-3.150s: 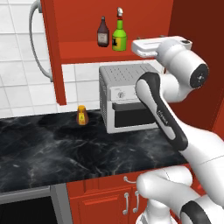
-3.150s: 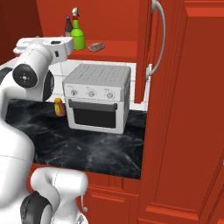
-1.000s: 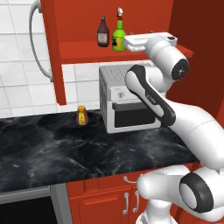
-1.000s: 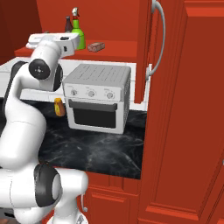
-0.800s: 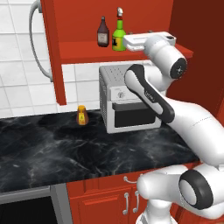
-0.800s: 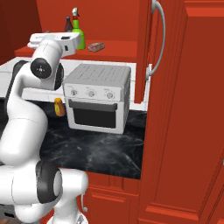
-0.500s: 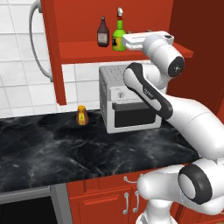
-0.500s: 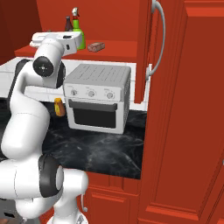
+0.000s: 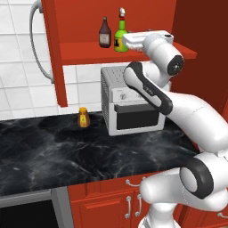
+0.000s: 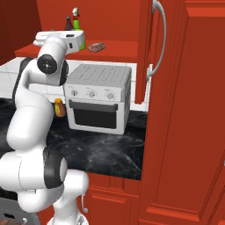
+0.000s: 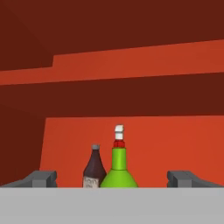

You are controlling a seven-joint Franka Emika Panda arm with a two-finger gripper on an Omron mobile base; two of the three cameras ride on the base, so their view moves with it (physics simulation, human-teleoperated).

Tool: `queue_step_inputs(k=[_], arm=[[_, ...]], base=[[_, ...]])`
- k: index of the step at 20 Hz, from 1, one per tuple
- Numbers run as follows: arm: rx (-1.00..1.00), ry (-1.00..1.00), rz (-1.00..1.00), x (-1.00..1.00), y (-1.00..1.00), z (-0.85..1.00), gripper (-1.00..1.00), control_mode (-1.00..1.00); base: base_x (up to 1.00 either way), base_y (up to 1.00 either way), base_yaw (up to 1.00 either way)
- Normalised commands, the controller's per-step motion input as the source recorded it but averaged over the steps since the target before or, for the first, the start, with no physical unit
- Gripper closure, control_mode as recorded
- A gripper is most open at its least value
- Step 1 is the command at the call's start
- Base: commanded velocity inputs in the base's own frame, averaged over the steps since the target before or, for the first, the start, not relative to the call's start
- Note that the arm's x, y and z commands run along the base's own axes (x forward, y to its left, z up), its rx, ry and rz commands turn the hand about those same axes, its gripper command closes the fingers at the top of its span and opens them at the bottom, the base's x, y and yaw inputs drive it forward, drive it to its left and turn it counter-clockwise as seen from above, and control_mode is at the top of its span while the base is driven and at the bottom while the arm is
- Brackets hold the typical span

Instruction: Pick the bar soap and spray from the cabinet and place them on the counter.

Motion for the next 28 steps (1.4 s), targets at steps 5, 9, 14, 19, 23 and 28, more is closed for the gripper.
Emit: queue_step_inputs(k=[5, 9, 14, 19, 23, 28], arm=[[0.0, 0.0, 0.0, 0.19, 0.0, 0.0, -1.0, -1.0], [0.0, 0.0, 0.0, 0.16, 0.0, 0.0, -1.0, -1.0], [0.0, 0.0, 0.0, 0.15, 0.01, -0.01, -1.0, -1.0], [0.0, 0.0, 0.0, 0.15, 0.03, 0.0, -1.0, -1.0], [0.0, 0.0, 0.0, 0.14, 0.1, -0.03, -1.0, -1.0], [0.0, 0.0, 0.0, 0.17, 0.09, -0.02, -1.0, -1.0]], base=[[0.0, 0.0, 0.0], [0.0, 0.0, 0.0], [0.0, 0.0, 0.0], [0.0, 0.0, 0.0], [0.0, 0.0, 0.0], [0.0, 0.0, 0.0]])
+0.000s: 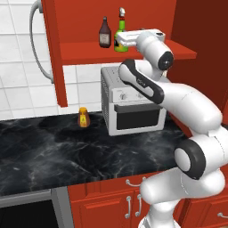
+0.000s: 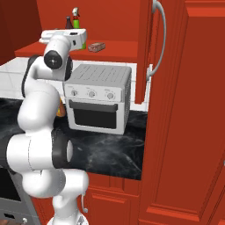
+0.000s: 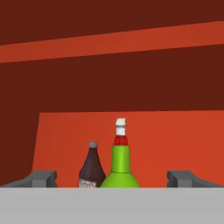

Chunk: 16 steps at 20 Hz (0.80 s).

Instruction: Pick the bar soap and spray from the cabinet and place them on the counter.

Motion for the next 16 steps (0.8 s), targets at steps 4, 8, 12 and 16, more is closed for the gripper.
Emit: queue_step_inputs(k=[4, 8, 12, 16], arm=[[0.0, 0.0, 0.0, 0.23, 0.04, 0.0, -1.0, -1.0], [0.0, 0.0, 0.0, 0.23, 0.0, 0.0, -1.0, -1.0], [0.0, 0.0, 0.0, 0.26, 0.0, 0.0, -1.0, -1.0], [0.0, 0.0, 0.0, 0.26, 0.0, 0.0, -1.0, -1.0]], base=[[0.0, 0.0, 0.0], [0.0, 0.0, 0.0], [0.0, 0.0, 0.0], [0.0, 0.0, 0.0]])
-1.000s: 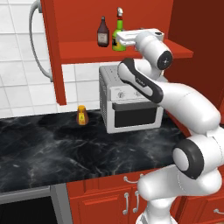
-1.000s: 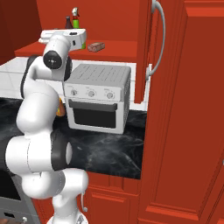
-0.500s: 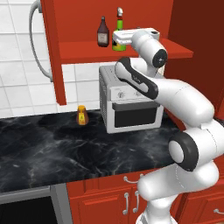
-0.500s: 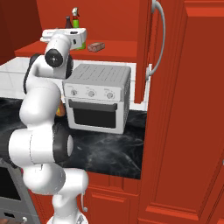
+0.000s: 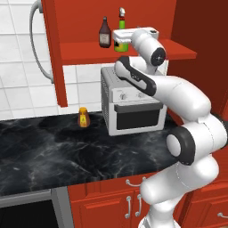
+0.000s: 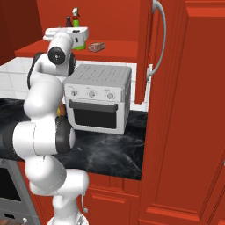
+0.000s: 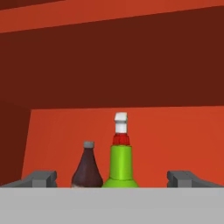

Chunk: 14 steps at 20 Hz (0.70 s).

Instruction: Pick the bar soap and spray from the cabinet and place them on the counter.

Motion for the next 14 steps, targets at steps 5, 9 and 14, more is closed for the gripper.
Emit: queue_step_inputs(k=[5, 9, 14], arm=[[0.0, 0.0, 0.0, 0.24, 0.0, 0.0, -1.0, -1.0], [0.0, 0.0, 0.0, 0.22, 0.0, 0.0, -1.0, -1.0], [0.0, 0.0, 0.0, 0.22, 0.0, 0.0, -1.0, -1.0]], base=[[0.0, 0.0, 0.0], [0.0, 0.0, 0.0], [0.0, 0.0, 0.0]])
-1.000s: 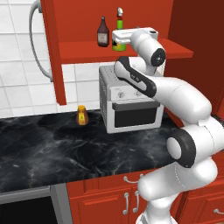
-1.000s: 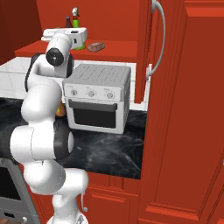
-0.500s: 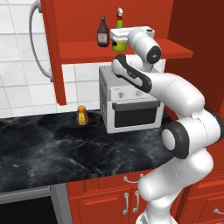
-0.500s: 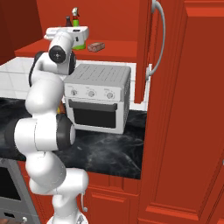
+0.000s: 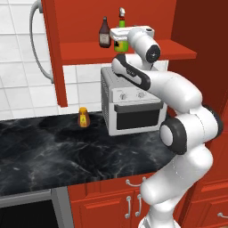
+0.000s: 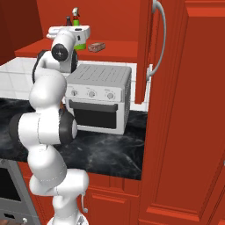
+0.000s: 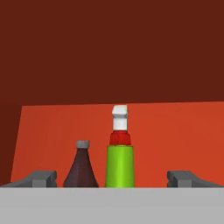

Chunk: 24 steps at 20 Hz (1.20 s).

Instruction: Pick the bar soap and spray from the cabinet and place them on the counter.

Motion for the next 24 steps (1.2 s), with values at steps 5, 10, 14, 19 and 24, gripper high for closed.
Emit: queue_step_inputs(k=[5, 10, 14, 19, 24], arm=[[0.0, 0.0, 0.0, 0.22, 0.0, 0.0, -1.0, -1.0], [0.0, 0.0, 0.0, 0.2, 0.0, -0.01, -1.0, -1.0], [0.0, 0.0, 0.0, 0.2, 0.0, -0.03, -1.0, -1.0], [0.0, 0.0, 0.0, 0.23, 0.0, -0.04, -1.0, -1.0], [0.0, 0.0, 0.0, 0.24, 0.0, 0.0, -1.0, -1.0]], base=[[0.0, 0.0, 0.0], [0.0, 0.0, 0.0], [0.0, 0.0, 0.0], [0.0, 0.0, 0.0], [0.0, 0.0, 0.0]])
